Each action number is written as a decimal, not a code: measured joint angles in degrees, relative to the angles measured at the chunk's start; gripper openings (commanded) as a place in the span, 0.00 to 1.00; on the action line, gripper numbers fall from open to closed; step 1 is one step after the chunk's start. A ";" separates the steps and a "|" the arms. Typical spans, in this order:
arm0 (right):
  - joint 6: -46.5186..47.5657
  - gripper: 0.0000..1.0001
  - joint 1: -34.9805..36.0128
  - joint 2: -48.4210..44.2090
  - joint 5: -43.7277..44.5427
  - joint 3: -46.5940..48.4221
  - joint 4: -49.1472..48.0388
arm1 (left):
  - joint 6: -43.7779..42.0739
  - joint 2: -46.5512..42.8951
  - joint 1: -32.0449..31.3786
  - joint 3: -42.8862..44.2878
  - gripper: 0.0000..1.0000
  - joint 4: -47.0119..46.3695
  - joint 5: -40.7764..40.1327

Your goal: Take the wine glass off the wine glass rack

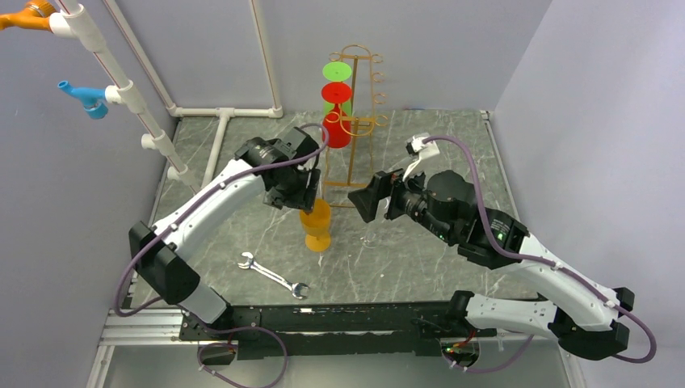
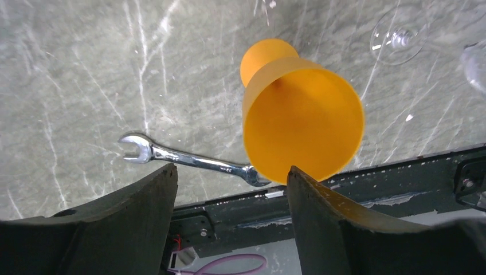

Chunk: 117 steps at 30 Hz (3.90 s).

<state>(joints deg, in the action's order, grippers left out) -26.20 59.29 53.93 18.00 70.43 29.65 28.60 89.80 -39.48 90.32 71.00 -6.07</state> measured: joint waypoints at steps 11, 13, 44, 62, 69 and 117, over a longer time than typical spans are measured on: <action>2.73 0.99 0.00 2.78 1.27 8.07 0.20 | -0.52 -5.68 -0.04 7.52 0.69 1.01 -9.60; 3.56 1.00 0.00 4.28 1.51 9.53 0.31 | -0.96 -6.58 -0.04 8.11 0.69 0.02 -10.54; 1.25 1.00 -28.17 23.74 -20.28 32.70 2.43 | 10.99 -2.16 24.85 6.84 0.58 -48.41 29.70; 0.90 1.00 -29.75 27.82 -24.04 34.77 3.30 | 21.68 5.68 27.67 1.77 0.45 -70.12 43.69; 1.62 1.00 -30.36 27.89 -24.09 34.97 3.28 | 23.41 9.57 27.67 2.60 0.42 -73.24 45.27; 2.62 1.00 -32.26 27.69 -26.10 34.95 3.26 | 21.84 14.08 24.24 11.30 0.60 -68.63 41.88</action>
<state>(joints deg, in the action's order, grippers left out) -23.57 27.03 81.62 -8.10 105.38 32.91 50.43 103.88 -15.25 101.62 2.37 35.81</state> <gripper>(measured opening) 0.994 0.566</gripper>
